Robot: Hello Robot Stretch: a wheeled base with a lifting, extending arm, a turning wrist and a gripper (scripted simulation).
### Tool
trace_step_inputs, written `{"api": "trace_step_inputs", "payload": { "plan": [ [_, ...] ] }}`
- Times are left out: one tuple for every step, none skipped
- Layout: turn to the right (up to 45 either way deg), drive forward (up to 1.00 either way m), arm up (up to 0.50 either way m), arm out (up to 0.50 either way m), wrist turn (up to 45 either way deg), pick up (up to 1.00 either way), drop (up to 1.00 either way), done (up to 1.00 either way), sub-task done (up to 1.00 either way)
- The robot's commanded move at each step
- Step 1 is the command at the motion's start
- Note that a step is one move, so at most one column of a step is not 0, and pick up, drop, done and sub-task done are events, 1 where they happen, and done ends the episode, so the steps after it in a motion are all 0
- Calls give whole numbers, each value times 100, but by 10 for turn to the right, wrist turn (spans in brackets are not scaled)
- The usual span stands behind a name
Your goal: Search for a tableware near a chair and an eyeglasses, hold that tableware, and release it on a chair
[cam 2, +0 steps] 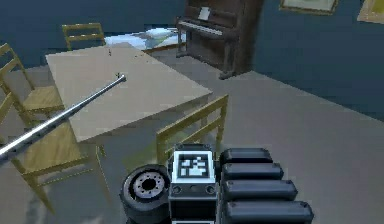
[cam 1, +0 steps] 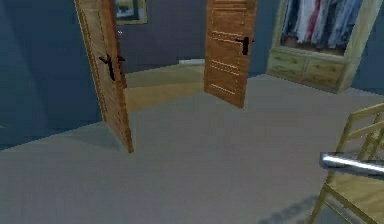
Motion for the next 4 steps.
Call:
{"api": "trace_step_inputs", "payload": {
  "plan": [
    [0,100,0,0,0,0,0,0,0],
    [300,0,0,0,0,0,0,0,0],
    [0,5,0,0,0,0,0,0,0],
    [210,0,0,0,0,0,0,0,0]
  ]
}}
